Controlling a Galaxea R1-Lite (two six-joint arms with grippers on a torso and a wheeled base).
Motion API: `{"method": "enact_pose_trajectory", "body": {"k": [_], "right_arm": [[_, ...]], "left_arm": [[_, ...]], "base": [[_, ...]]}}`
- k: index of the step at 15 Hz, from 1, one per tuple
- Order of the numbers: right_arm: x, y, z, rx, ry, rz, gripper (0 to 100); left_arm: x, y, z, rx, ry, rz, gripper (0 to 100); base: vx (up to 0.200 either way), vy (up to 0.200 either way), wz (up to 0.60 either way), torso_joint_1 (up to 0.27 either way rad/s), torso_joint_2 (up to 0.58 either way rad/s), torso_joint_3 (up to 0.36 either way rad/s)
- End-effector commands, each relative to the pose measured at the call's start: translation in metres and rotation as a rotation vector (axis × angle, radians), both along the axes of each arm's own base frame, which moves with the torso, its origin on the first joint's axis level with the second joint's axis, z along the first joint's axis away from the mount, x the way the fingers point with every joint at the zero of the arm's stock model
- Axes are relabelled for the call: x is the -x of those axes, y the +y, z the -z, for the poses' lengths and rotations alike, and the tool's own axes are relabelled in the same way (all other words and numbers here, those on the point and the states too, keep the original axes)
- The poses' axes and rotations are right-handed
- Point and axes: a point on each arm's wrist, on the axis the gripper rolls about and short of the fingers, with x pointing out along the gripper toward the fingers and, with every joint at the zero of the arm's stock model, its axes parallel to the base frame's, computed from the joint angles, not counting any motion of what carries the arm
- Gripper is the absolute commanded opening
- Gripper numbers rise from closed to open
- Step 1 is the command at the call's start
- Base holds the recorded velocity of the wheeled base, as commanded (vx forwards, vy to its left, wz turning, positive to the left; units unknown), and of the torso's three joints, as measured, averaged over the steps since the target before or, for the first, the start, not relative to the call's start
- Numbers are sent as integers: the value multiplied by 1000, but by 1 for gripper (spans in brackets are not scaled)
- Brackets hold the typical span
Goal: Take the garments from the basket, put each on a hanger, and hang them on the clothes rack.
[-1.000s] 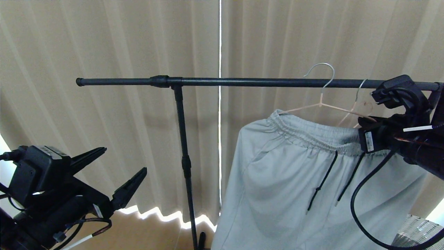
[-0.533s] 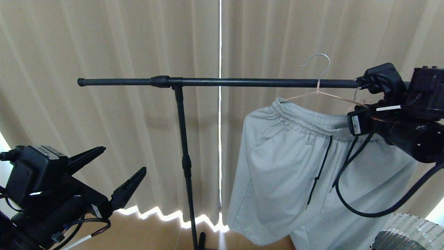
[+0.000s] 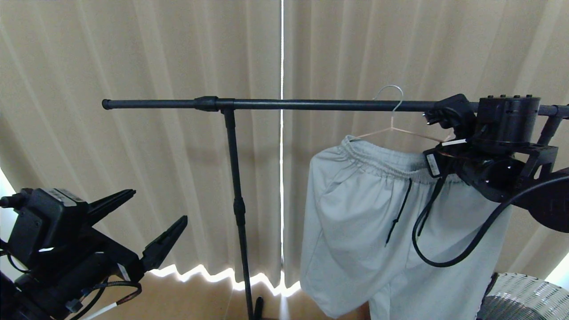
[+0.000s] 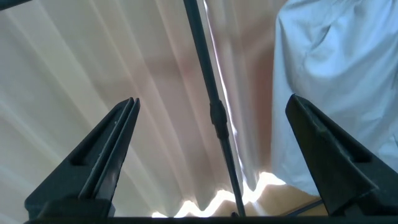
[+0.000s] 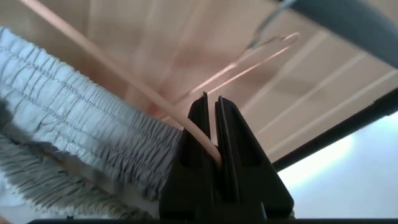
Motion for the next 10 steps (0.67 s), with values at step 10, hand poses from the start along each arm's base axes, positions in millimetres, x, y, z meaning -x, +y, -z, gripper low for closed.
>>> {"method": "enact_pose_trajectory", "body": {"k": [10], "right_arm": [[1,43,12,32,33,-129,0]], "left_arm": [[0,0,2,-3,7,0,100]], "base": [[0,0,0,0,0,0]]}}
